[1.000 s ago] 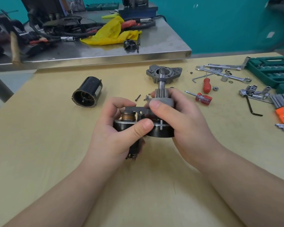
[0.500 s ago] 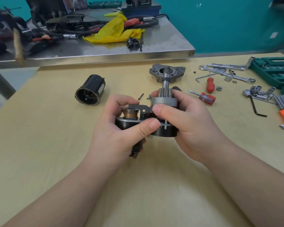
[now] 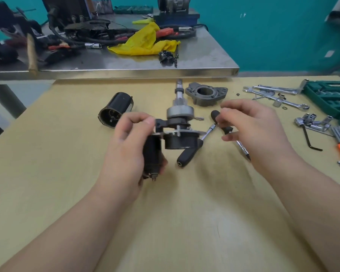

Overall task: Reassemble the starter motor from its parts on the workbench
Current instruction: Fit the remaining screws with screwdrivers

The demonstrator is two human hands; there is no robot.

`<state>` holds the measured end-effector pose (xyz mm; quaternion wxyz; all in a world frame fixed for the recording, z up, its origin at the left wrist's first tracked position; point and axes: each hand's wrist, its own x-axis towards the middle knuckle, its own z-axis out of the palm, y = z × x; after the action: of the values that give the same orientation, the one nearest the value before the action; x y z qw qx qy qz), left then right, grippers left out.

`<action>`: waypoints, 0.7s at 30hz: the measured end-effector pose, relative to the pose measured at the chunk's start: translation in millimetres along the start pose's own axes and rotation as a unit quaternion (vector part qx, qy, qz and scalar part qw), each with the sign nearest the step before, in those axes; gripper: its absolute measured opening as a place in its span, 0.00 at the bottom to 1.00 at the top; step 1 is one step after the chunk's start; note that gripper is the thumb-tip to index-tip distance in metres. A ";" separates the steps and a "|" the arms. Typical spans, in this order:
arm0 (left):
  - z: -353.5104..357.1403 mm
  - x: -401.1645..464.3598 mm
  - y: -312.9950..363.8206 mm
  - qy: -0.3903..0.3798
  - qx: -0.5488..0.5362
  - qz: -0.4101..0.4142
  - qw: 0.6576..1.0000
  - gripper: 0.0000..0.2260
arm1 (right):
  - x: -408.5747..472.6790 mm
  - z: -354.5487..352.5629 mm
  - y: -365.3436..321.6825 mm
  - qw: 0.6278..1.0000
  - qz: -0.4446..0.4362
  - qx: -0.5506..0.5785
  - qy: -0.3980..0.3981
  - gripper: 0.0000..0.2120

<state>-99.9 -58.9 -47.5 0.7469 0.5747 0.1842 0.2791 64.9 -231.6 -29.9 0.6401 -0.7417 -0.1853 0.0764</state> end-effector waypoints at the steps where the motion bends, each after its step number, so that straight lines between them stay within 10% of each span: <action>1: -5.4 4.7 2.2 0.013 -0.005 -0.003 1.000 0.05 | 8.0 -0.2 -1.2 0.998 -0.016 -0.053 0.001 0.06; 9: -34.5 30.5 10.0 0.063 -0.030 0.001 0.998 0.05 | 49.3 37.2 2.1 0.890 -0.097 -0.427 -0.127 0.13; 21: -33.1 31.3 7.5 0.061 -0.044 -0.046 0.996 0.04 | 64.1 44.0 31.7 0.867 -0.080 -0.465 -0.159 0.09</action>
<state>-96.9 -12.9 -47.9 0.7709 0.5140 0.2429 0.2873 114.1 -170.6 -60.4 0.1871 -0.9137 -0.3577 0.0468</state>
